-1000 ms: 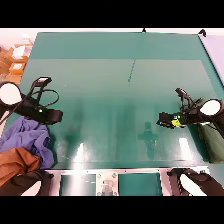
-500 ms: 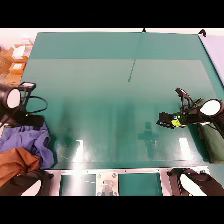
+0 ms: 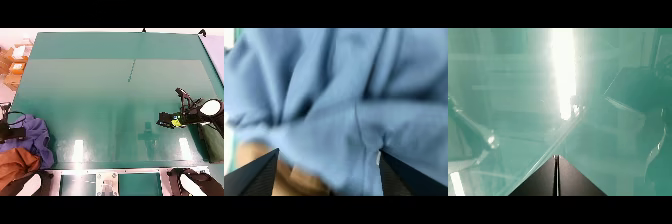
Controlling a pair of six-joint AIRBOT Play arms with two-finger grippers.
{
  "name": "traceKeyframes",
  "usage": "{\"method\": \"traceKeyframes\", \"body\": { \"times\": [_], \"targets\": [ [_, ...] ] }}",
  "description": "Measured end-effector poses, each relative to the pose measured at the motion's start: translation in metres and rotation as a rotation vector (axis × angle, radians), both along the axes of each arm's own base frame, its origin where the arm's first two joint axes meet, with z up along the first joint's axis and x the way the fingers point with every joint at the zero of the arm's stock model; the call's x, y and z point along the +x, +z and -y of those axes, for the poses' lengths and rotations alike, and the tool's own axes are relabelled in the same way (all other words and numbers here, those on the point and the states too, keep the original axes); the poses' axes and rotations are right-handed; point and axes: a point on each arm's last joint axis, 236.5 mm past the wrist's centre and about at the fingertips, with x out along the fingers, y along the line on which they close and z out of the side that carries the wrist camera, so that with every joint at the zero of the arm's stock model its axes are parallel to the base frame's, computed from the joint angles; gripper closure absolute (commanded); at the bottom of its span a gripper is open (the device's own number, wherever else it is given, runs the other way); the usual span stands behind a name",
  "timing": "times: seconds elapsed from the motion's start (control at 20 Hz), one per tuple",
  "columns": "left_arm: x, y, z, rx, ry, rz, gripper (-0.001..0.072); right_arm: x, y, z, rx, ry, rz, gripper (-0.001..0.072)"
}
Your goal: Fold the shirts.
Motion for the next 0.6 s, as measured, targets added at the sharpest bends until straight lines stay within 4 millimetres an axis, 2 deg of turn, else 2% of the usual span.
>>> {"method": "traceKeyframes", "body": {
  "times": [0.15, 0.25, 0.3, 0.4, 0.5, 0.55, 0.6],
  "targets": [
    [0.02, -0.031, 0.0, -0.084, -0.032, 0.044, 0.0037, 0.0, 0.0, 0.0, 0.0, 0.0, 0.0, 0.0698],
    [0.027, -0.049, 0.006, -0.141, -0.034, 0.047, 0.0337, 0.0, 0.0, 0.0, 0.0, 0.0, 0.0, 0.0697],
    [0.028, -0.055, 0.01, -0.168, -0.027, 0.039, 0.0681, 0.0, 0.0, 0.0, 0.0, 0.0, 0.0, 0.0698],
    [0.03, -0.059, 0.01, -0.195, -0.041, 0.019, 0.068, 0.0, 0.0, 0.0, 0.0, 0.0, 0.0, 0.0698],
    [0.034, -0.052, 0.009, -0.216, -0.056, -0.004, 0.0681, 0.0, 0.0, 0.0, 0.0, 0.0, 0.0, 0.0698],
    [0.045, -0.045, 0.004, -0.205, -0.072, 0.02, 0.0681, 0.0, 0.0, 0.0, 0.0, 0.0, 0.001, 0.0698],
    [0.07, -0.032, -0.005, -0.176, -0.086, 0.104, 0.0681, 0.0, 0.0, 0.0, 0.0, 0.0, 0.0, 0.0697]
  ]
}}
